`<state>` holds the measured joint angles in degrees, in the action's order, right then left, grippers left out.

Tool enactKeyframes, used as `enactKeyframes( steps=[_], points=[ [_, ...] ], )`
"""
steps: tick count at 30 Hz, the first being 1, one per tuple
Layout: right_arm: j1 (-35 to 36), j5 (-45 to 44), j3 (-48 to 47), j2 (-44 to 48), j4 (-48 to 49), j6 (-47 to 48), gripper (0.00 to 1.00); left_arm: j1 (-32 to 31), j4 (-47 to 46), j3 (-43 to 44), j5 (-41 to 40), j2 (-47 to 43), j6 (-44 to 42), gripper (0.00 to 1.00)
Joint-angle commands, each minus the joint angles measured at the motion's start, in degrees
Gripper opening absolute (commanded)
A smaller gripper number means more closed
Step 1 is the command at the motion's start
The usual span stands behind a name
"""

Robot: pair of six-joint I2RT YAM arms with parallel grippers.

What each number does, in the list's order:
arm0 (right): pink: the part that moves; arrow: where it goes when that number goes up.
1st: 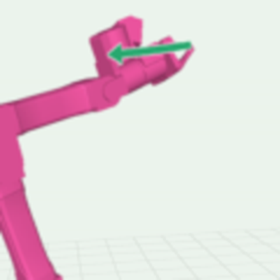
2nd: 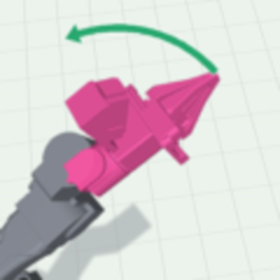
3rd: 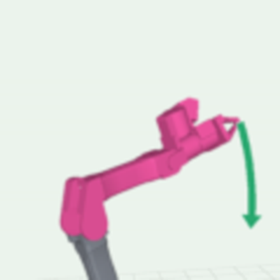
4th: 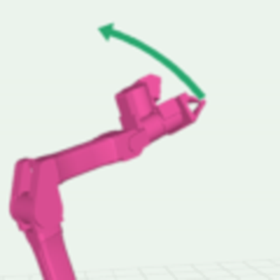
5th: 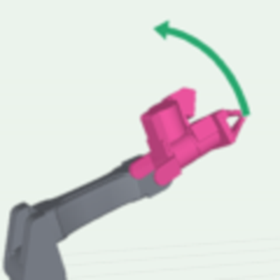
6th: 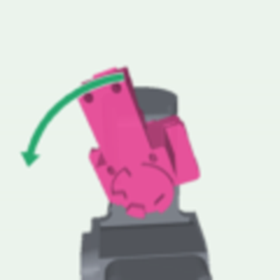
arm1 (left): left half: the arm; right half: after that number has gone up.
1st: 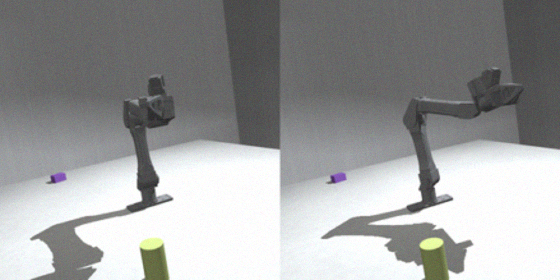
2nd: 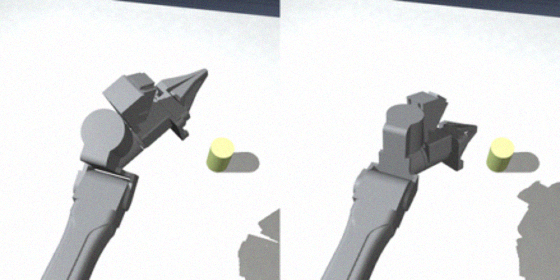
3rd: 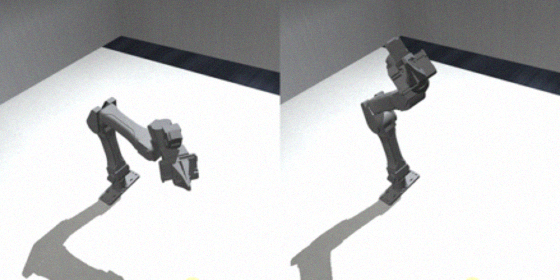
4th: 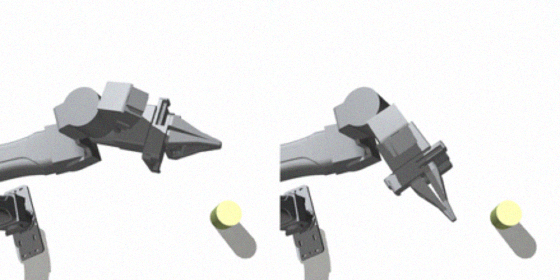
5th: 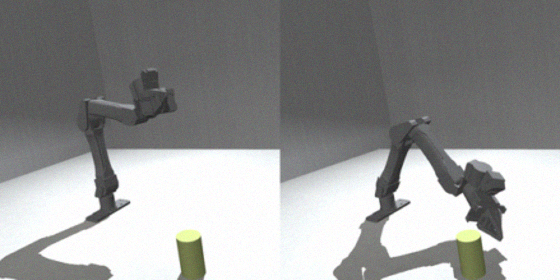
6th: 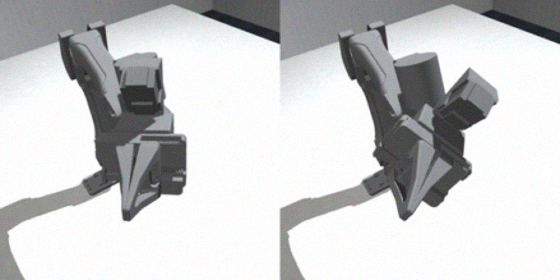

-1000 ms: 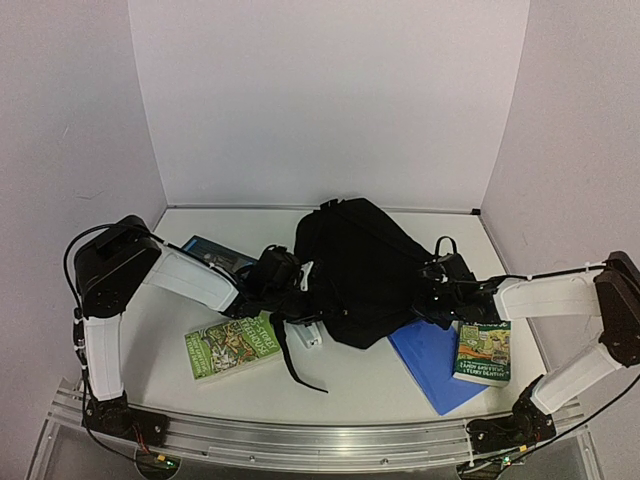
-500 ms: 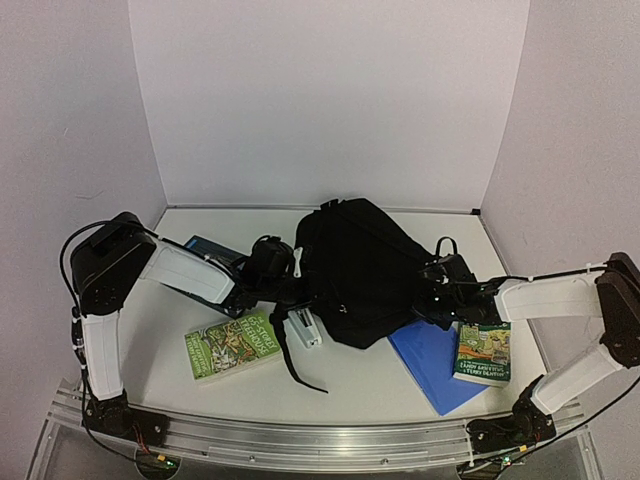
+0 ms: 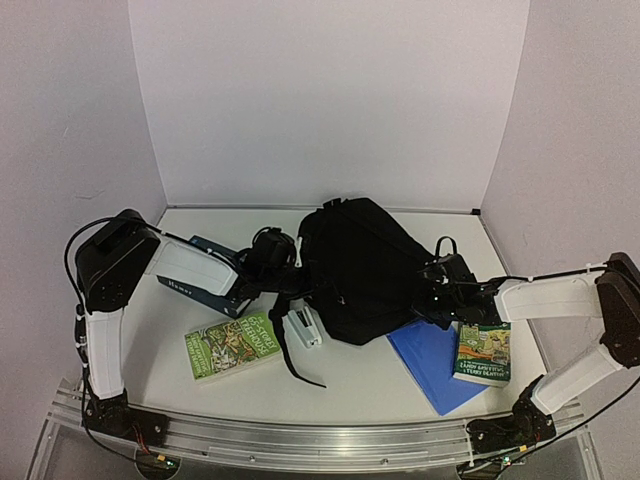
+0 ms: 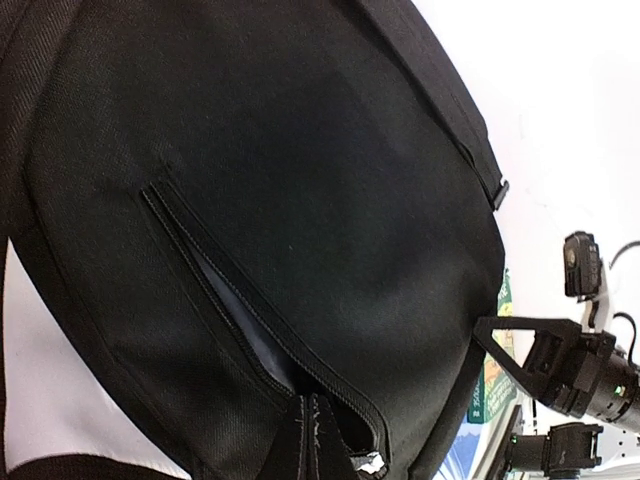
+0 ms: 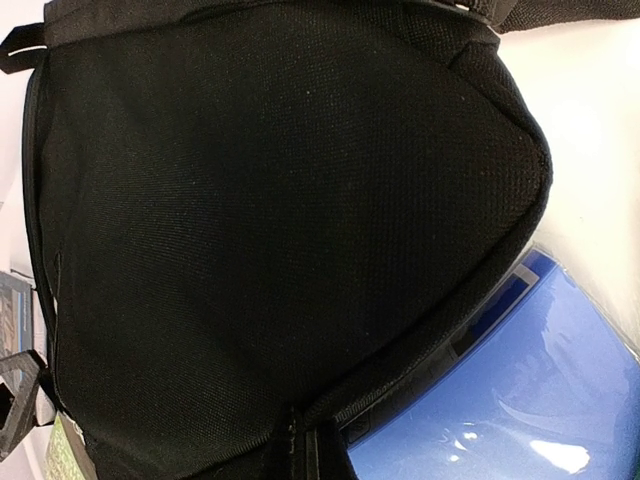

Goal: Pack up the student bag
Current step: Zip the student bag at the center of the board.

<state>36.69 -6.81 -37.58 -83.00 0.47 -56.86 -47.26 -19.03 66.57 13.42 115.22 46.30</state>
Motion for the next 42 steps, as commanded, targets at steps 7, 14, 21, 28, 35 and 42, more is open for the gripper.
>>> enactKeyframes(
  steps=[7,14,21,28,35,42],
  points=[
    [0.0,-3.3,1.1,2.4,-1.6,0.1,0.00,4.1,-1.9,3.7,-3.1,1.7,-0.6,0.00],
    [0.0,-4.0,1.0,3.5,-2.8,0.3,0.00,5.4,-0.8,5.9,-3.3,3.0,-2.4,0.00],
    [0.0,-3.9,1.1,3.6,-3.2,0.3,0.00,7.7,-0.8,8.6,-3.5,4.5,-5.9,0.00],
    [0.0,-4.1,0.8,3.7,-3.5,0.4,0.00,9.7,1.1,12.0,-6.1,7.0,-9.8,0.00],
    [0.0,-4.3,0.8,4.2,-3.9,0.4,0.00,11.7,2.0,15.2,-6.9,8.7,-11.6,0.00],
    [0.0,-4.5,0.8,4.9,-4.2,0.4,0.00,12.4,3.8,17.8,-6.1,10.0,-12.1,0.00]
  ],
)
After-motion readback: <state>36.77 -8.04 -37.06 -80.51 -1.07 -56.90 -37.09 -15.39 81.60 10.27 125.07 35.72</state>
